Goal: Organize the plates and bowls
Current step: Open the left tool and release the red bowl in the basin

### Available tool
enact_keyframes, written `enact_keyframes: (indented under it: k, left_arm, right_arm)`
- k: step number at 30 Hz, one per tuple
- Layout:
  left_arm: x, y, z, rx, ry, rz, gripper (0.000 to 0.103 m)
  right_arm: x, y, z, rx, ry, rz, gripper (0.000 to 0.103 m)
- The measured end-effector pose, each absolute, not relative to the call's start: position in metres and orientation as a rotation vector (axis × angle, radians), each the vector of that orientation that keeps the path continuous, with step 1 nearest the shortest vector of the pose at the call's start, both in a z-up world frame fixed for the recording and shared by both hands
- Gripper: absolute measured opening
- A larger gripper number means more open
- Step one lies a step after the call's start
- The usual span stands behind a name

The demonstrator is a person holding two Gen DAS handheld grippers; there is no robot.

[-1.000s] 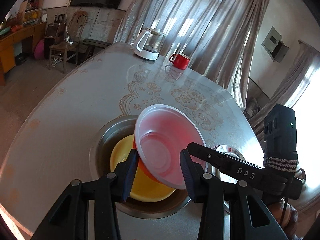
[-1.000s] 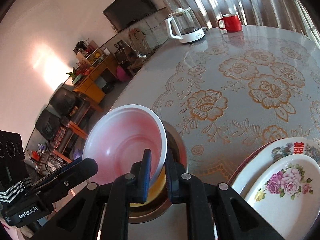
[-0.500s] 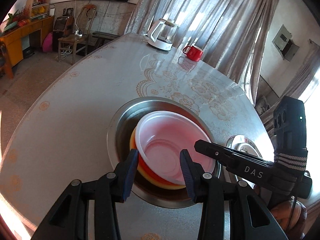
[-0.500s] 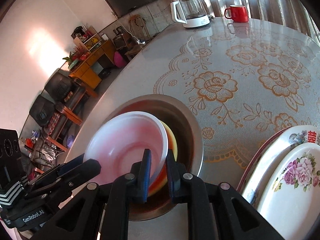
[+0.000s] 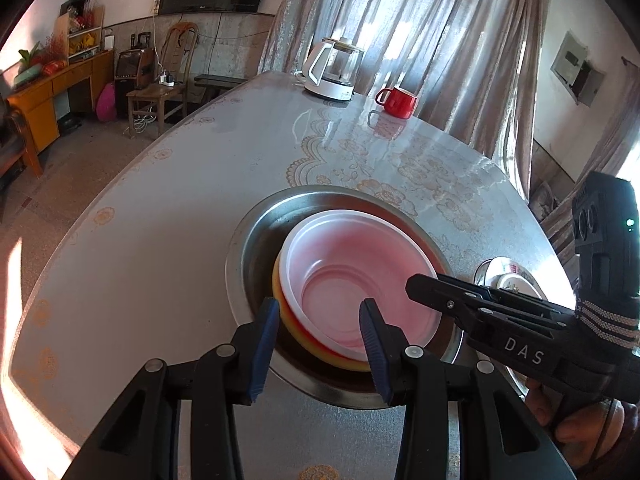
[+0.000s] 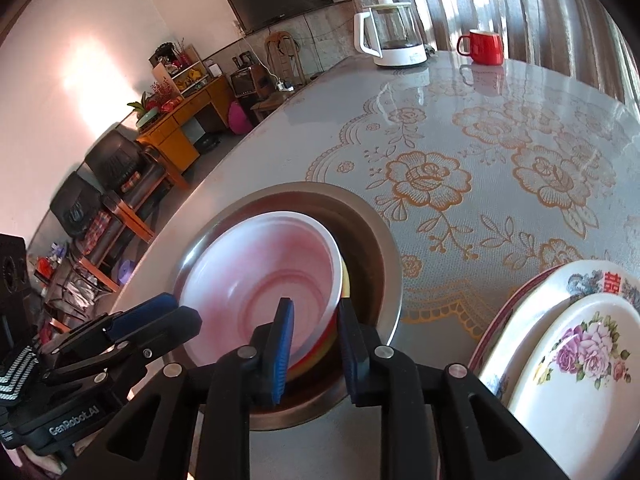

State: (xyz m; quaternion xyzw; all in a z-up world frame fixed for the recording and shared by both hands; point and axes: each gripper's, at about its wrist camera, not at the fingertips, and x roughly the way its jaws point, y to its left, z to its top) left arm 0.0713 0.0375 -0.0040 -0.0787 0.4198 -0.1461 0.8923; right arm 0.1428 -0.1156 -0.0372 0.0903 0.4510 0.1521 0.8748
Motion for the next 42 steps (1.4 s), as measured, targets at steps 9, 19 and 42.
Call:
enact_keyframes:
  k: [9, 19, 42]
  left_arm:
    - [0.074, 0.03, -0.007, -0.106, 0.855, -0.26, 0.042]
    - [0.072, 0.028, -0.006, -0.086, 0.847, -0.258, 0.042]
    - [0.06, 0.041, 0.002, -0.115, 0.823, -0.238, 0.047]
  right_arm:
    - [0.148, -0.104, -0.037, 0.092, 0.921, 0.294, 0.019]
    - [0.149, -0.107, -0.04, 0.139, 0.934, 0.3, 0.021]
    - [0.13, -0.138, -0.025, 0.305, 0.865, 0.268, 0.031]
